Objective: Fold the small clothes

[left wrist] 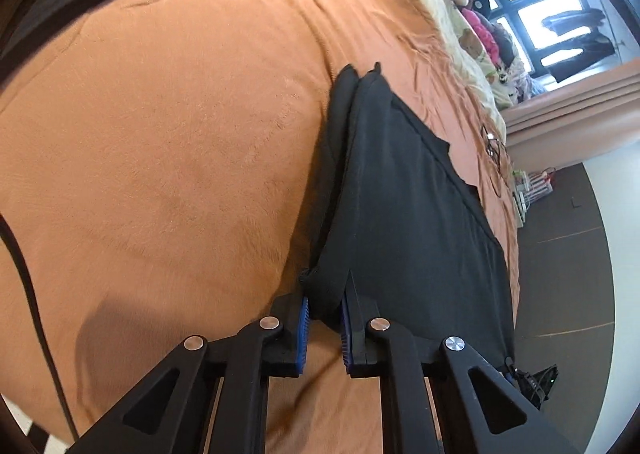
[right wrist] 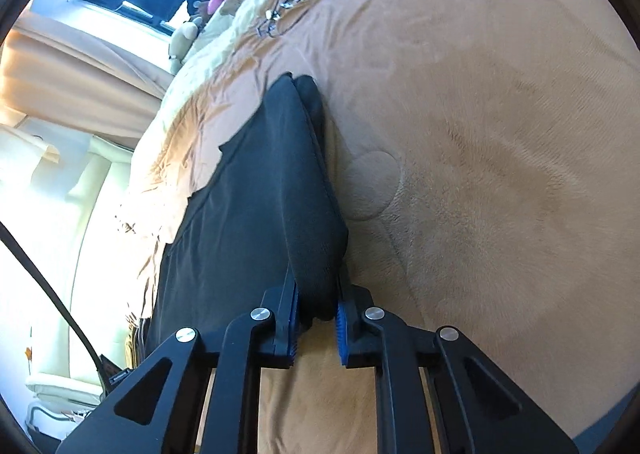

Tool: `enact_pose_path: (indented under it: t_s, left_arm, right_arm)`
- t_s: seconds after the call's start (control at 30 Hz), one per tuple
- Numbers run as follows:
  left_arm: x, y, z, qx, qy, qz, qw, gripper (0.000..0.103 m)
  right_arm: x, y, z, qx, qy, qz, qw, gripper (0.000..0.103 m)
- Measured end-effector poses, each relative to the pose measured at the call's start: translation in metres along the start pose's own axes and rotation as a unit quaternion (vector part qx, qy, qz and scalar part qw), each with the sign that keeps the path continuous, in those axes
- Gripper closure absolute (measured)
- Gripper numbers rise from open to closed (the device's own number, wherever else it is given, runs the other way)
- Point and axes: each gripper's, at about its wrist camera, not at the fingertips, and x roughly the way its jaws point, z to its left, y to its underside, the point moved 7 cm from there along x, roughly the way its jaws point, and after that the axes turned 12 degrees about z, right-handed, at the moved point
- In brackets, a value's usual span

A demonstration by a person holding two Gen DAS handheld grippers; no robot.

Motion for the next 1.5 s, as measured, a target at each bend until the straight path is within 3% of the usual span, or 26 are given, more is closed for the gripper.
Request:
enact_pose_path:
  t_s: [0.3, 0.33, 0.4, 0.43, 0.47, 0.53, 0.6, 0.67, 0.73, 0.77, 0.9, 1.0, 1.07, 1.17, 1.33, 1.5]
  left_arm:
    - [-0.009, 0.051, 0.019, -0.009, 0.019, 0.010, 0.9997, 0.090]
    - [-0.008, 0.052, 0.020, -0.005, 0.019, 0.010, 0.9998, 0.089]
    - [-0.006, 0.051, 0.024, -0.009, 0.026, 0.008, 0.9996, 0.089]
    - [-0.005, 0.051, 0.026, -0.013, 0.033, 0.009, 0.9993, 0.088]
    - [-0.003, 0.050, 0.028, -0.017, 0.038, 0.011, 0.9991, 0.087]
    - [0.000, 0.048, 0.029, -0.021, 0.036, 0.015, 0.9990, 0.086]
    - [0.002, 0.048, 0.027, -0.021, 0.039, 0.019, 0.9989, 0.077]
    - [0.004, 0.048, 0.024, -0.020, 0.054, 0.024, 0.9980, 0.041]
    - [0.004, 0.050, 0.019, -0.019, 0.062, 0.019, 0.9977, 0.027]
    - [0.005, 0.051, 0.018, -0.018, 0.062, 0.018, 0.9978, 0.027]
    - [0.016, 0.050, 0.017, -0.027, 0.061, 0.022, 0.9975, 0.030]
    - [0.026, 0.041, 0.021, -0.036, 0.049, 0.018, 0.9980, 0.046]
    - [0.031, 0.036, 0.025, -0.040, 0.042, 0.017, 0.9982, 0.068]
    - [0.031, 0.035, 0.028, -0.046, 0.052, 0.022, 0.9973, 0.083]
    - [0.016, 0.039, 0.018, -0.021, 0.024, 0.004, 0.9995, 0.088]
    - [0.014, 0.040, 0.012, -0.018, -0.006, -0.015, 0.9997, 0.088]
  right_arm:
    - [-0.028, 0.039, -0.006, -0.014, 0.016, 0.013, 1.000, 0.091]
    - [-0.028, 0.042, -0.008, -0.020, 0.037, 0.016, 0.999, 0.089]
    - [-0.033, 0.045, -0.011, -0.040, 0.151, 0.013, 0.988, 0.089]
    - [-0.038, 0.045, -0.010, -0.048, 0.181, 0.003, 0.982, 0.089]
    - [-0.045, 0.045, -0.005, -0.058, 0.191, -0.008, 0.980, 0.089]
    - [-0.055, 0.045, 0.011, -0.069, 0.166, -0.020, 0.983, 0.089]
    - [-0.055, 0.048, 0.029, -0.092, 0.158, -0.020, 0.983, 0.089]
    - [-0.047, 0.057, 0.051, -0.124, 0.146, -0.001, 0.982, 0.089]
    - [-0.033, 0.066, 0.072, -0.149, 0.138, 0.019, 0.979, 0.089]
    - [-0.026, 0.070, 0.082, -0.161, 0.137, 0.025, 0.977, 0.089]
    - [0.011, 0.083, 0.117, -0.205, 0.124, 0.065, 0.969, 0.089]
    - [0.044, 0.083, 0.140, -0.232, 0.119, 0.089, 0.961, 0.089]
    - [0.066, 0.083, 0.152, -0.250, 0.116, 0.105, 0.955, 0.089]
    - [0.102, 0.091, 0.162, -0.265, 0.108, 0.137, 0.948, 0.089]
    - [0.156, 0.096, 0.161, -0.281, 0.117, 0.184, 0.935, 0.089]
    - [0.192, 0.065, 0.160, -0.281, 0.152, 0.183, 0.930, 0.091]
